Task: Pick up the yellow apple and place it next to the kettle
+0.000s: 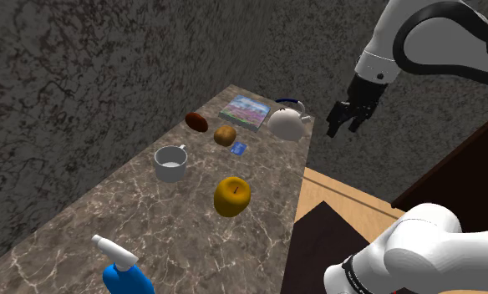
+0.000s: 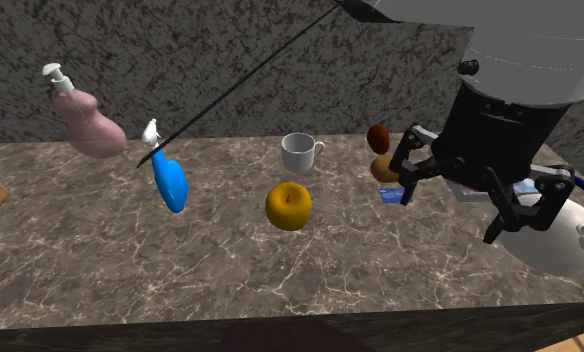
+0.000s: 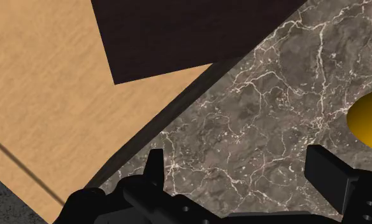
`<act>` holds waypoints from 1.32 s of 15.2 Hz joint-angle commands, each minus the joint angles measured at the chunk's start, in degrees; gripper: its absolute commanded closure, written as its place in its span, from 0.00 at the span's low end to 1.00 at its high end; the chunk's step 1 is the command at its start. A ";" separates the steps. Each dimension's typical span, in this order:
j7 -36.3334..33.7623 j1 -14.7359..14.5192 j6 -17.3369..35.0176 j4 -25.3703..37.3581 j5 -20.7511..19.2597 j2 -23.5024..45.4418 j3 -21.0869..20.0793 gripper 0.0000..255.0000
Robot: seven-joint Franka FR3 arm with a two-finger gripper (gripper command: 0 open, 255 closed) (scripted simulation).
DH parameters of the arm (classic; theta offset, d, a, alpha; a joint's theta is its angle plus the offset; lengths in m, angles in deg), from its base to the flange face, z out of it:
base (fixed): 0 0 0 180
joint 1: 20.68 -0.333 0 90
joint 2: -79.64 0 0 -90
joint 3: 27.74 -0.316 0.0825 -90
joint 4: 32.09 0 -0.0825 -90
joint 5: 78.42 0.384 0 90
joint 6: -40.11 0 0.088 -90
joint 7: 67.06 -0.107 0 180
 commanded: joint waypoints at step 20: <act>21.83 -20.57 34.75 -10.82 2.19 12.15 -8.70 0.00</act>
